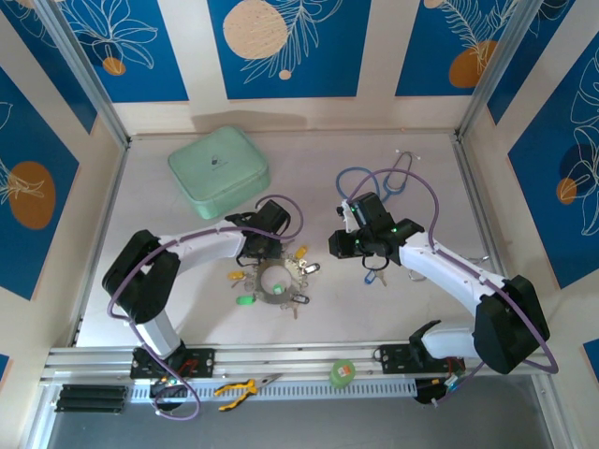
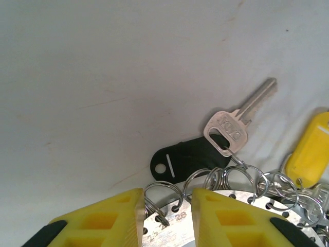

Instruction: Put the keys on the keyring

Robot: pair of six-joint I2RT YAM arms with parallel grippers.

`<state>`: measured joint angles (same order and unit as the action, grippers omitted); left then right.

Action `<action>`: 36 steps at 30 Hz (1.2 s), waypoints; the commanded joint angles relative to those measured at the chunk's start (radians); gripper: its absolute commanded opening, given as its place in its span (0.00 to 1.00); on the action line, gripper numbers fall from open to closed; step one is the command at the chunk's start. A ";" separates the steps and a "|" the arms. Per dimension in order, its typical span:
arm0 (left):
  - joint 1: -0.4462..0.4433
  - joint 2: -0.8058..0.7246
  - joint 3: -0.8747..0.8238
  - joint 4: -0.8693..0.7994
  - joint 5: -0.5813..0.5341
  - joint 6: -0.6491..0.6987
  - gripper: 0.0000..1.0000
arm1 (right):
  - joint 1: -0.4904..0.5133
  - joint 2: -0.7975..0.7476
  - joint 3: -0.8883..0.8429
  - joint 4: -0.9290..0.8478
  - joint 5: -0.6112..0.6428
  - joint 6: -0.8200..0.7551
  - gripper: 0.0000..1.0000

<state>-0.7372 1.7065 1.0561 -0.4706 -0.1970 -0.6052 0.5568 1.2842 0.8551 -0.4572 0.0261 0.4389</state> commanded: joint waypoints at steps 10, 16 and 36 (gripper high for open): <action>-0.004 0.034 -0.010 -0.043 -0.018 -0.046 0.25 | 0.006 -0.025 -0.009 -0.010 0.003 0.009 0.18; -0.004 0.051 -0.010 -0.049 -0.021 -0.042 0.23 | 0.006 -0.025 -0.007 -0.010 0.003 0.009 0.18; -0.013 -0.010 -0.025 -0.052 -0.111 -0.009 0.00 | 0.007 -0.026 -0.001 -0.014 0.002 0.007 0.18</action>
<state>-0.7387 1.7477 1.0481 -0.4957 -0.2508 -0.6304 0.5568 1.2839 0.8551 -0.4572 0.0261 0.4389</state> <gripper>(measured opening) 0.041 0.180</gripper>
